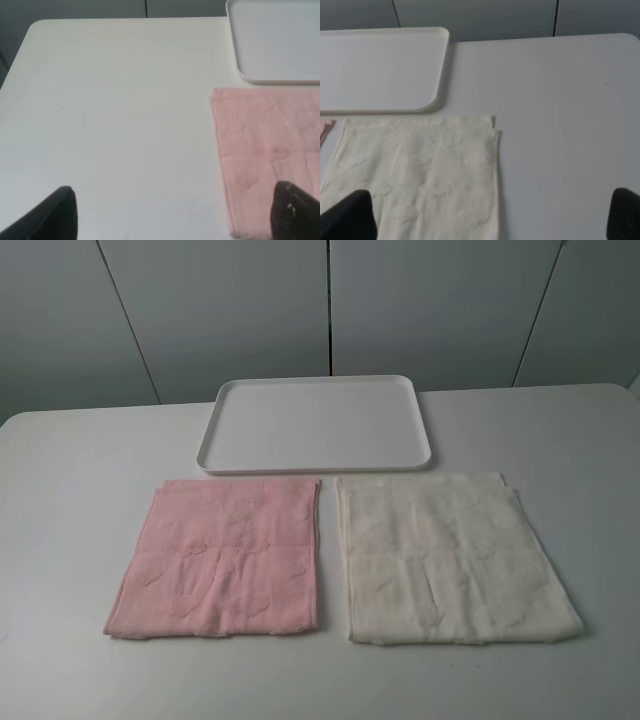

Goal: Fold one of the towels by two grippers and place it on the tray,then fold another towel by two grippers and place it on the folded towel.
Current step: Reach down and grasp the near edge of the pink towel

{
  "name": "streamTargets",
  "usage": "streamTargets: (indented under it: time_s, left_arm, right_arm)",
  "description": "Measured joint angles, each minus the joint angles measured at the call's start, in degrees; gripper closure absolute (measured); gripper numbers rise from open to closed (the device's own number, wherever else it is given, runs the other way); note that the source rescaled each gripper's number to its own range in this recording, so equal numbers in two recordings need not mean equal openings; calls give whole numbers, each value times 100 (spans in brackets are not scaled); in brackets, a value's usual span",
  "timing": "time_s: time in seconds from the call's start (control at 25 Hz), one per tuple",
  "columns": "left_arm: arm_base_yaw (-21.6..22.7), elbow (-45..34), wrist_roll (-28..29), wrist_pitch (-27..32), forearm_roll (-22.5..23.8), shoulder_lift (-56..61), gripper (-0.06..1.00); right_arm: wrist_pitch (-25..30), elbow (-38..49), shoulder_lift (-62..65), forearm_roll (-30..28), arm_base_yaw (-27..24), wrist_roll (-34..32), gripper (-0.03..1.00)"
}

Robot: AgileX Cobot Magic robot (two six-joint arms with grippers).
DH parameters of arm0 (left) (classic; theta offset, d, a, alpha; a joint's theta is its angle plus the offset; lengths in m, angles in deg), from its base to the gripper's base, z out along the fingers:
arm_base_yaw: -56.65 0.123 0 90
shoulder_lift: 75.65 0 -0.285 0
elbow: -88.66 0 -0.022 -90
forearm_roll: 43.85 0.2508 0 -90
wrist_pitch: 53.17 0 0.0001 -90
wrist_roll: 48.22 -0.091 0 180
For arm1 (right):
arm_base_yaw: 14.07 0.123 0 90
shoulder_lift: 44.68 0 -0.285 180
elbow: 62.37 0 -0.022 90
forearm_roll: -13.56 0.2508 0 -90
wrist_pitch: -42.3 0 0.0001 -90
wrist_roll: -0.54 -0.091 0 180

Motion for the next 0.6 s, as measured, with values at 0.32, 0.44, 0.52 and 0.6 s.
streamTargets:
  time_s: [0.32,0.44,0.52,0.6]
  left_arm:
    - [0,0,0,0,0,0,-6]
    - [0,0,0,0,0,0,-6]
    - [0,0,0,0,0,0,-6]
    - [0,0,0,0,0,0,-6]
  right_arm:
    - [0,0,0,0,0,0,-3]
    - [0,0,0,0,0,0,-3]
    - [0,0,0,0,0,0,-3]
    - [0,0,0,0,0,0,-3]
